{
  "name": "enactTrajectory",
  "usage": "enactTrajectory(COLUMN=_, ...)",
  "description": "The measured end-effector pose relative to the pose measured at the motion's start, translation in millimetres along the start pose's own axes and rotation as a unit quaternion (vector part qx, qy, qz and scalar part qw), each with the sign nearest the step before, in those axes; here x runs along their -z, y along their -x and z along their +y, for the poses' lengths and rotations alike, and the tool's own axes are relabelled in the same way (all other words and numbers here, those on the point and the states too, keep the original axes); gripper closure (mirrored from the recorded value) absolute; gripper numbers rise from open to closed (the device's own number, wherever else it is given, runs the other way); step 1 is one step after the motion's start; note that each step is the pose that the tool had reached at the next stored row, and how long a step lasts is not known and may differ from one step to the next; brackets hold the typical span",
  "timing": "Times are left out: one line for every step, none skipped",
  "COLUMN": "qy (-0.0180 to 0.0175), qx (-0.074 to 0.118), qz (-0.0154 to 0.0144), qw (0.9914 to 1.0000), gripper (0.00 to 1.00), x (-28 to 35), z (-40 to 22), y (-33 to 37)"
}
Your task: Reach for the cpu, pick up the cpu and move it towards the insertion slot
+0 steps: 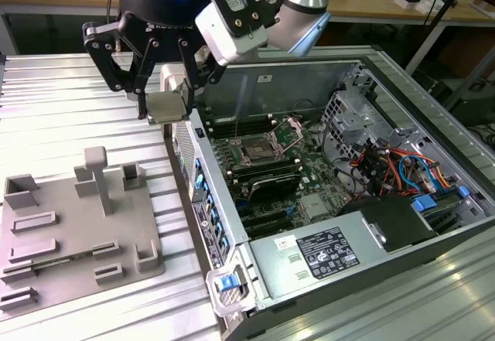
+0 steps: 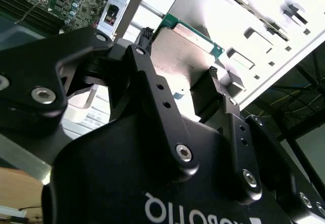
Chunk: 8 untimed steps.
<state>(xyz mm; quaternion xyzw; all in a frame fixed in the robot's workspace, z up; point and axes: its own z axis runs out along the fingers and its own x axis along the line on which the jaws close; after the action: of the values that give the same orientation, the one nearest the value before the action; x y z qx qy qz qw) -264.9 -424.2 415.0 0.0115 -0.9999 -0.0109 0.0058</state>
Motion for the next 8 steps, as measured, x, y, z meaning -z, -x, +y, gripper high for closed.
enactTrajectory(qy=0.0, qx=0.0, qz=0.0, qw=1.0, gripper=0.45, x=0.1, z=-0.2, y=9.3)
enactTrajectory(qy=0.0, qx=0.0, qz=0.0, qw=1.0, gripper=0.45, x=0.2, z=-0.4, y=15.1)
enactTrajectory(qy=0.0, qx=0.0, qz=0.0, qw=1.0, gripper=0.45, x=0.2, z=-0.4, y=17.4)
enactTrajectory(qy=0.0, qx=0.0, qz=0.0, qw=1.0, gripper=0.45, x=0.2, z=-0.4, y=19.4)
enactTrajectory(qy=0.0, qx=0.0, qz=0.0, qw=1.0, gripper=0.45, x=0.3, z=-0.5, y=23.9)
enactTrajectory(qy=0.0, qx=0.0, qz=0.0, qw=1.0, gripper=0.45, x=0.3, z=-0.6, y=26.0)
enactTrajectory(qy=0.0, qx=0.0, qz=0.0, qw=1.0, gripper=0.45, x=0.3, z=-0.6, y=27.2)
enactTrajectory(qy=0.0, qx=0.0, qz=0.0, qw=1.0, gripper=0.45, x=0.4, z=-0.7, y=29.2)
